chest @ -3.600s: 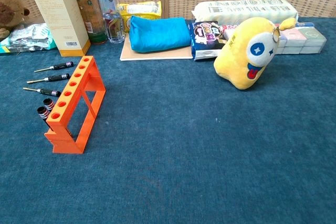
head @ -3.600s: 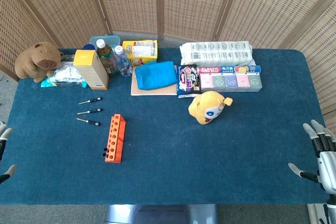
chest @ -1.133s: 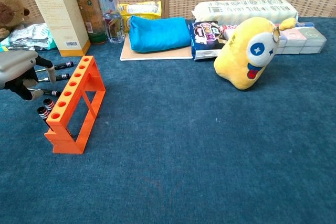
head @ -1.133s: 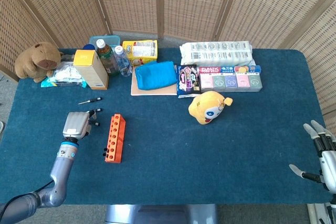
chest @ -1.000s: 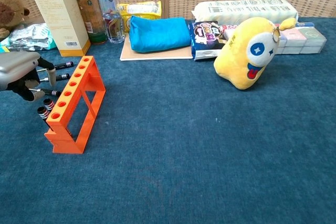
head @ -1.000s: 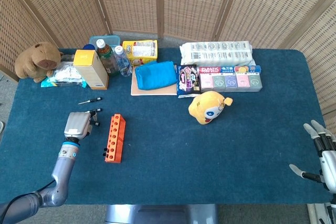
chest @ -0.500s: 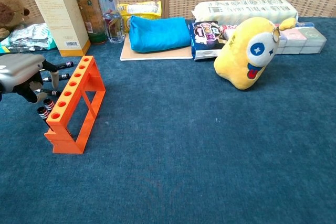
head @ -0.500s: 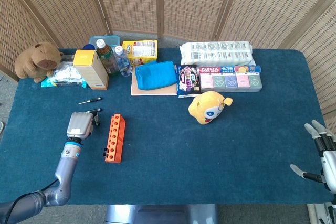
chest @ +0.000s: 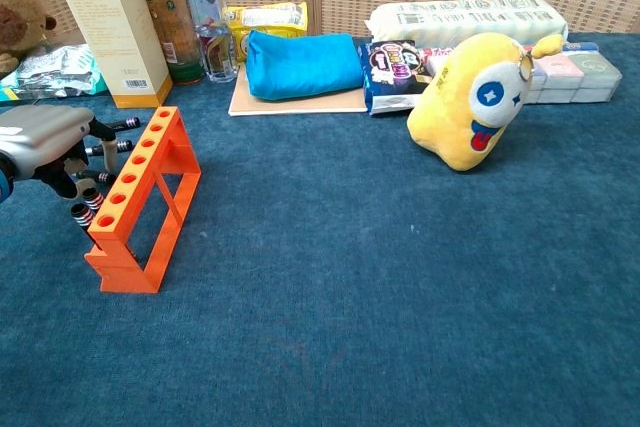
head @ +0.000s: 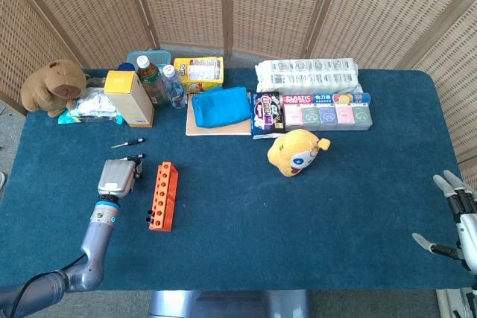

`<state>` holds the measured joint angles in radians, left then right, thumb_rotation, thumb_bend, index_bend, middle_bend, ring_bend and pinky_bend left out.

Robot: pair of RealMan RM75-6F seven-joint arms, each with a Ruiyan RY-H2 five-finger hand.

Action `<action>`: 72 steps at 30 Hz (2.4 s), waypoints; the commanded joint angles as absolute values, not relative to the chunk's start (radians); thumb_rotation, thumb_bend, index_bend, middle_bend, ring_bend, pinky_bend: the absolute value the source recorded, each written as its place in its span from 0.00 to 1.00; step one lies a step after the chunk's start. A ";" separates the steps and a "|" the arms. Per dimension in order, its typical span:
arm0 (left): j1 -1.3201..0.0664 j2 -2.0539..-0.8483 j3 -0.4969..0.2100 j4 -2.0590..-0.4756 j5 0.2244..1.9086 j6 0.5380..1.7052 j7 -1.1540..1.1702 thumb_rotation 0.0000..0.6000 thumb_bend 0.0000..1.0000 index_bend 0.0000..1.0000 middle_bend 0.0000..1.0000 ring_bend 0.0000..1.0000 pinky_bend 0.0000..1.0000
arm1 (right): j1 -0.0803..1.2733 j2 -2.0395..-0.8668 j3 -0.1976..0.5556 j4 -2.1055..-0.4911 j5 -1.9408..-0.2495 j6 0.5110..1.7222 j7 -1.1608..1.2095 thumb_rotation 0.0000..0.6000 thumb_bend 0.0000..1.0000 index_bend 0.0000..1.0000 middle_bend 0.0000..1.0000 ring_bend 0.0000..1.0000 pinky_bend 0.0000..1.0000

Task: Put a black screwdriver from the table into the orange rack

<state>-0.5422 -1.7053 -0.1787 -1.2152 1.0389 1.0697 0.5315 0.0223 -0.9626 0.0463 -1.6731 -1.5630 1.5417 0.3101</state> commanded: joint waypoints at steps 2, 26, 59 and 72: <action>-0.547 -1.707 -0.180 -1.213 1.031 1.069 0.543 1.00 0.38 0.49 1.00 1.00 1.00 | 0.022 -0.961 0.045 -1.674 -1.565 1.541 0.314 1.00 0.13 0.04 0.02 0.00 0.00; -0.562 -1.729 -0.181 -1.195 1.000 1.072 0.579 1.00 0.38 0.49 1.00 1.00 1.00 | 0.024 -0.954 0.045 -1.677 -1.565 1.541 0.329 1.00 0.13 0.04 0.02 0.00 0.00; -0.556 -1.691 -0.185 -1.274 0.990 1.113 0.601 1.00 0.40 0.57 1.00 1.00 1.00 | 0.026 -0.954 0.045 -1.684 -1.563 1.538 0.325 1.00 0.13 0.04 0.02 0.00 0.00; -0.524 -1.562 -0.188 -1.474 0.989 1.166 0.611 1.00 0.40 0.57 1.00 1.00 1.00 | 0.027 -0.956 0.045 -1.686 -1.562 1.535 0.316 1.00 0.13 0.04 0.02 0.00 0.00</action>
